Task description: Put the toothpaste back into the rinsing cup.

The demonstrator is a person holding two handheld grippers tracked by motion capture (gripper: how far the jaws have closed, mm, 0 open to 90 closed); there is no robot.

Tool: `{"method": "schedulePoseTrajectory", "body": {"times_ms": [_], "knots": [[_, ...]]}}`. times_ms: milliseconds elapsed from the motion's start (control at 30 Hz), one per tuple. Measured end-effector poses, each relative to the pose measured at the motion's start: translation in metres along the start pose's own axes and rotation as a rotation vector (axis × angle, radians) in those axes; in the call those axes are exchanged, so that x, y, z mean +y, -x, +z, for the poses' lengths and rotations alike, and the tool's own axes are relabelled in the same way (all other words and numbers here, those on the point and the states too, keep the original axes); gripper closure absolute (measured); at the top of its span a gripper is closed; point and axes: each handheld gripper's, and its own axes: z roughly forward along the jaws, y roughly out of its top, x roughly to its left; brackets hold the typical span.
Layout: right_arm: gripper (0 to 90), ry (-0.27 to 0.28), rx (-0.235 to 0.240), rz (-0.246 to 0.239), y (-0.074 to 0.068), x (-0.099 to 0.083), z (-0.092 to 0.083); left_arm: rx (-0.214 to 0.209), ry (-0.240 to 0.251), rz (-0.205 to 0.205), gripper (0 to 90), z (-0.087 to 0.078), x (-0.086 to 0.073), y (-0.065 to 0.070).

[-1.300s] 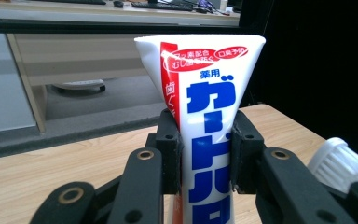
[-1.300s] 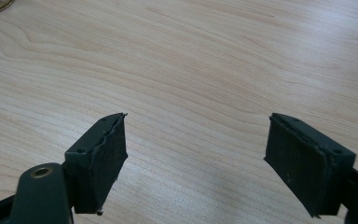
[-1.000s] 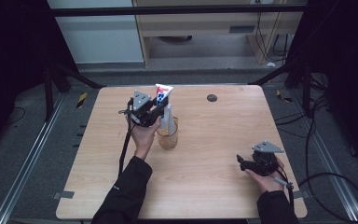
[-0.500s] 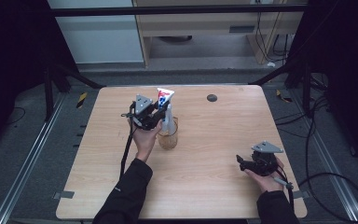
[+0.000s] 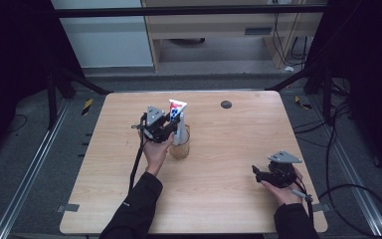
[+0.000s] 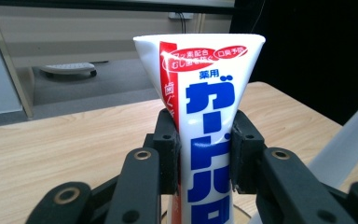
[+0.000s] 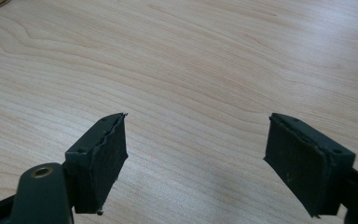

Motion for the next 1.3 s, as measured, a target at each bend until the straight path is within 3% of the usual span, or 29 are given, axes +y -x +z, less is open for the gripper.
{"method": "schedulePoseTrajectory", "body": {"times_ms": [400,1233,1300], "knots": [[20.4,-0.002,0.001,-0.001,-0.001,0.000,0.000,-0.002,-0.073,0.020,67.1,0.001,-0.010,0.000],[20.2,-0.001,0.002,-0.005,-0.003,0.001,-0.001,0.020,-0.241,0.139,59.5,-0.009,-0.024,-0.003],[20.1,-0.001,0.002,-0.005,-0.003,0.001,0.000,0.012,-0.235,0.144,58.2,-0.011,-0.025,-0.003]]}}
